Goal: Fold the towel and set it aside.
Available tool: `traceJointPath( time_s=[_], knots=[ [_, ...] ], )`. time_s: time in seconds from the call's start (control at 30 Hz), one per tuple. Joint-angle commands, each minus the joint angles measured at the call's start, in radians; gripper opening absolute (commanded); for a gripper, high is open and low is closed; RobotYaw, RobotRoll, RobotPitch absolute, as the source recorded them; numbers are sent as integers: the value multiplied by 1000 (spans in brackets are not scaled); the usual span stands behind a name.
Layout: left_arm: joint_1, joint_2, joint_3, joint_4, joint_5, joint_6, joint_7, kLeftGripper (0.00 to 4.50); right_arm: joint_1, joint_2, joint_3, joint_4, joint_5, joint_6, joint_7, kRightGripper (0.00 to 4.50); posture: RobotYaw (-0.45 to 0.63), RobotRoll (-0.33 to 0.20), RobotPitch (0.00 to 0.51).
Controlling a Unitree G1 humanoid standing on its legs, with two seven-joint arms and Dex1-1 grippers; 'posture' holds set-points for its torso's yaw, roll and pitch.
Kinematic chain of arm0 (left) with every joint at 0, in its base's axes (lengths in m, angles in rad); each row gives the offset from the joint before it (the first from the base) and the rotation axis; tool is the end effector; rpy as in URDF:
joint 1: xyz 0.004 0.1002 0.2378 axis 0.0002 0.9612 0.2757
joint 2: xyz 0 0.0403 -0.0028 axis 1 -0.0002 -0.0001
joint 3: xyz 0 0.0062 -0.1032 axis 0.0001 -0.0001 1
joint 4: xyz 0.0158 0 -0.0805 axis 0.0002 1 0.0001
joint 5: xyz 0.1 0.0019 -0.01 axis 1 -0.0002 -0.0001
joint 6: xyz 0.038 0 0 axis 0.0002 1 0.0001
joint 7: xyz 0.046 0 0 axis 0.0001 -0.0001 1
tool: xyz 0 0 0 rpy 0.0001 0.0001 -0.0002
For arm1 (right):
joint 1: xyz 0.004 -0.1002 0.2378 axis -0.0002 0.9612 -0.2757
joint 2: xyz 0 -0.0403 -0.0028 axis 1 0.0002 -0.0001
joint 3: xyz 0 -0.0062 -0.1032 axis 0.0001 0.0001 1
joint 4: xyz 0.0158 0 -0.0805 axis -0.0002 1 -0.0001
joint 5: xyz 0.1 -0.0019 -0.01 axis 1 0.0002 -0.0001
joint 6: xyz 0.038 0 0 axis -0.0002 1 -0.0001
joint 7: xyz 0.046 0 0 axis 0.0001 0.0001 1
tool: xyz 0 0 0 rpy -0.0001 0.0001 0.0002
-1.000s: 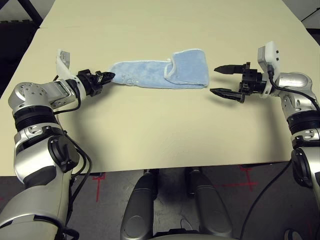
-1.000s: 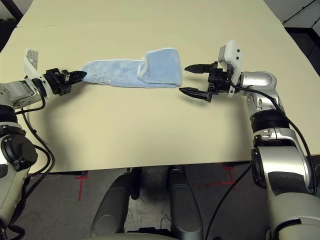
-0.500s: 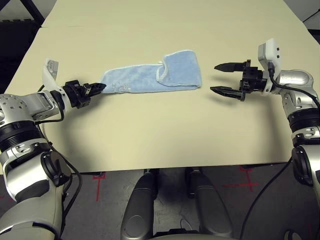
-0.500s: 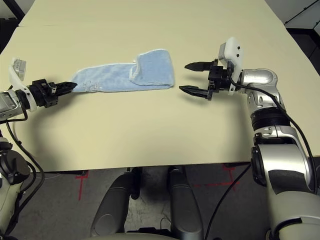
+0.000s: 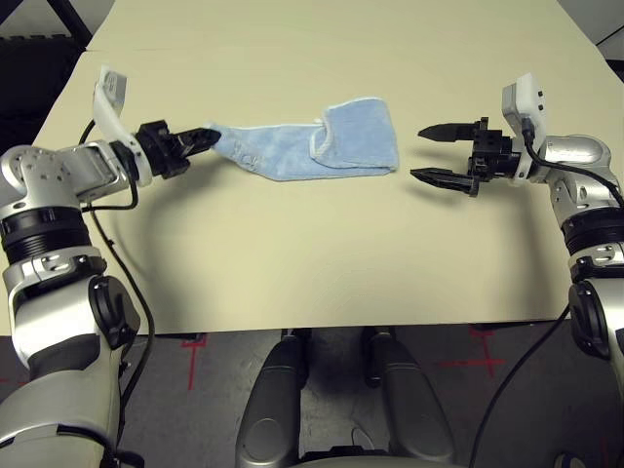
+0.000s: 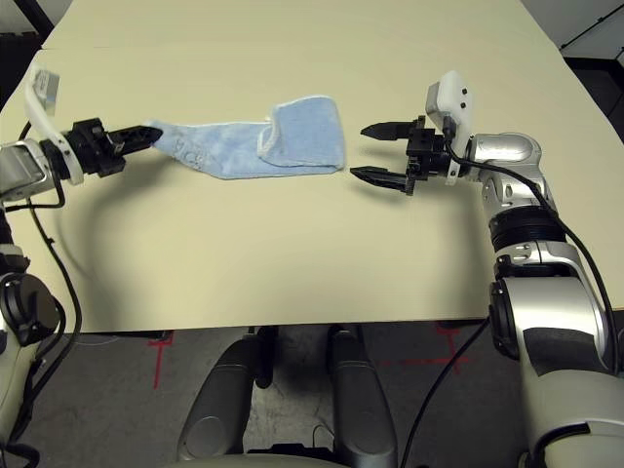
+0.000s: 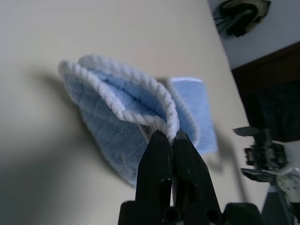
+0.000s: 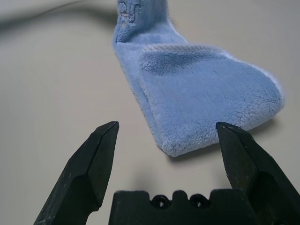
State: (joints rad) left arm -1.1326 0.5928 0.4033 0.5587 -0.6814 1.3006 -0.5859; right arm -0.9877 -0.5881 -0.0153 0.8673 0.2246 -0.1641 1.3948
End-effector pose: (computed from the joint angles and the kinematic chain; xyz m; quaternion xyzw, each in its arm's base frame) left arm 0.3187 0.2567 0.2675 -0.2874 0.1587 -0.3458 0.8790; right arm 0.3441 -0.2606 0.2154 -0.2029 -0.0528 0.5491 0.8090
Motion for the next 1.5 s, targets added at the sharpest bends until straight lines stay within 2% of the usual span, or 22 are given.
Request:
traceJointPath(
  time_s=[0.03, 0.53, 0.9, 1.1, 1.5],
  knots=[
    [-43, -39, -31, -41, -37, 47, -24, 26, 6, -13, -14, 2, -2, -5, 0, 4500, 84, 0, 262],
    [-190, -265, -84, -20, -53, 24, -35, 26, 20, -90, -29, 56, -2, -7, 8, 4500, 76, 0, 260],
    [-164, -325, -227, 12, 38, -94, -50, 26, 54, -127, -85, 25, 41, 51, 34, 4500, 74, 0, 261],
    [-161, -349, -245, 31, 46, -110, -58, 26, 109, -147, -111, -50, 77, 133, 48, 4500, 63, 0, 260],
    [-146, -414, -286, 56, 82, -149, -56, 26, 133, -145, -110, -106, 75, 136, 21, 4500, 52, 0, 259]
  ],
)
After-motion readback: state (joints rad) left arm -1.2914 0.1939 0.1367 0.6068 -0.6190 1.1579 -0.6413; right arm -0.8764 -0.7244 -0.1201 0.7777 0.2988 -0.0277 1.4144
